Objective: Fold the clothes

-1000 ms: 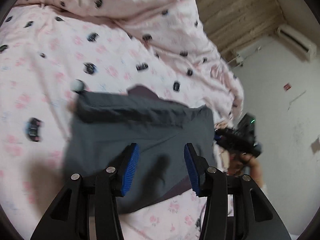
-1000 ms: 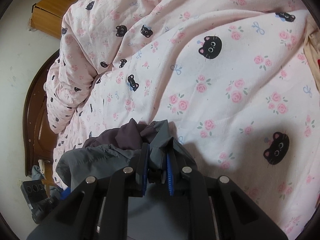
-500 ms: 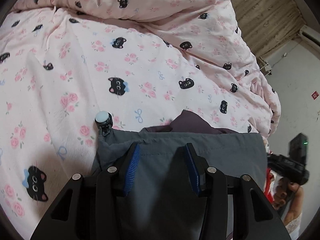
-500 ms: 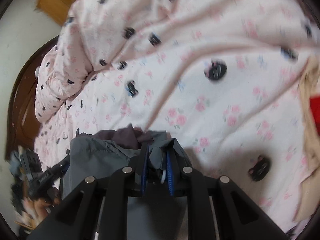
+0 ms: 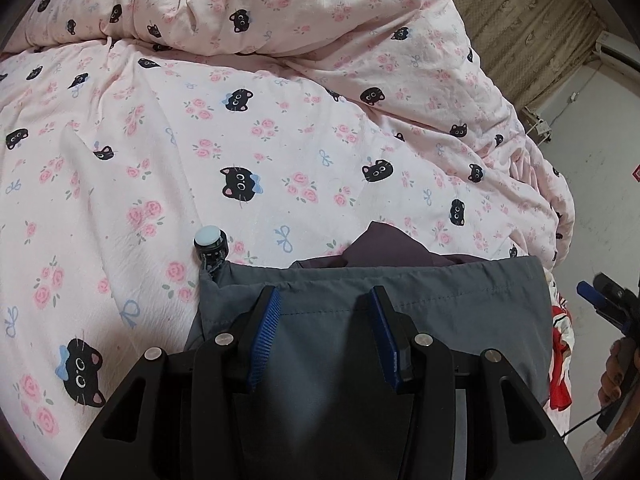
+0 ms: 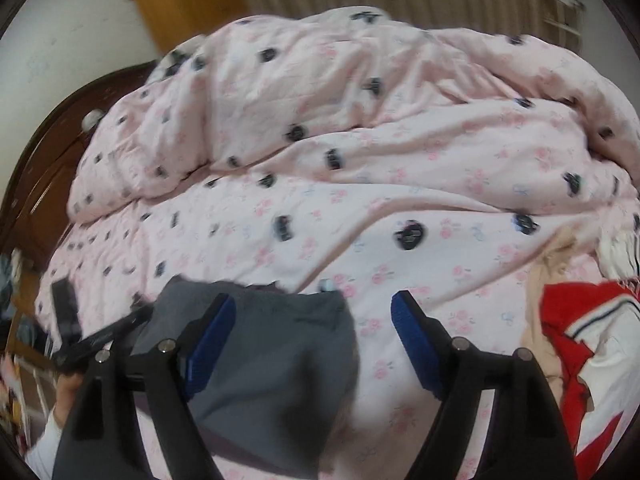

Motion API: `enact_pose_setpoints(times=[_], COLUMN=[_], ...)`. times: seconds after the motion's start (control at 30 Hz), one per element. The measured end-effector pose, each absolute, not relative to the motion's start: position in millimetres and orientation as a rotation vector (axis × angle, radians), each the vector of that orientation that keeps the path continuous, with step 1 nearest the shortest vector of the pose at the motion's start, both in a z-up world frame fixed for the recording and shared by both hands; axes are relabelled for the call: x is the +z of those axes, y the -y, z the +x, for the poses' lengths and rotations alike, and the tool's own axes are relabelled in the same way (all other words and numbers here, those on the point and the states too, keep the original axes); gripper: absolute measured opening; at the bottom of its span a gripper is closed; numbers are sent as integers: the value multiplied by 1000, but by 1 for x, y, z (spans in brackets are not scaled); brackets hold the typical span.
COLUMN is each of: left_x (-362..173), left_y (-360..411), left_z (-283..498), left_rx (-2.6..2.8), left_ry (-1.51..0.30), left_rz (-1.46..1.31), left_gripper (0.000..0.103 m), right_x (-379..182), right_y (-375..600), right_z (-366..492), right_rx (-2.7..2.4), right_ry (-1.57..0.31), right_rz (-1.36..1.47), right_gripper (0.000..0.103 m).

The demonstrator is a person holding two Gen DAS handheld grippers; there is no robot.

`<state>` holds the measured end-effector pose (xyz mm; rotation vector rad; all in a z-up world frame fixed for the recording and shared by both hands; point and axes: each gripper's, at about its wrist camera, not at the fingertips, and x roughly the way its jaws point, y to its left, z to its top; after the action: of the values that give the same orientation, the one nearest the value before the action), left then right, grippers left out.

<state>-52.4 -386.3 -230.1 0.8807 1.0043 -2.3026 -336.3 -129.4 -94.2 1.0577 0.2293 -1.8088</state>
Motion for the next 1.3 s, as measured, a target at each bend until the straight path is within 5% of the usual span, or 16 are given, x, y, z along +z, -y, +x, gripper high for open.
enact_pose_setpoints(times=[0.43,0.63,0.87,0.97,1.1,1.23,1.3], left_x=[-216,-192,-225,-228,-227,-214,-210], left_y=[386,369,357,351,344,344,346], left_z=[-45,-44,-71,-73,-73,-64,-63], left_rx=[-2300,-2475,-2342,-2329,-2316,-2346,-2338], left_ry=[-954,-922,-847,-787,-749,-790,-768], left_rz=[807,773,1025,1045,1029,941,911], left_gripper=[41,41,42,43,43,42,42], right_x=[-147,-173,-180,-183,-182,-163,-152], right_y=[217,240,223,215,207,211,218], right_z=[-214,-236,-261,-272,-287,-284,-274], right_rx=[-1525,-1625,-1644,-1649,-1675,-1731,-1737], right_ry=[-582,-599,-419,-340,-253,-304,-361], right_rz=[928,954,1041,1076,1107,1040,981], right_gripper=[57,56,56,45,17,26,58])
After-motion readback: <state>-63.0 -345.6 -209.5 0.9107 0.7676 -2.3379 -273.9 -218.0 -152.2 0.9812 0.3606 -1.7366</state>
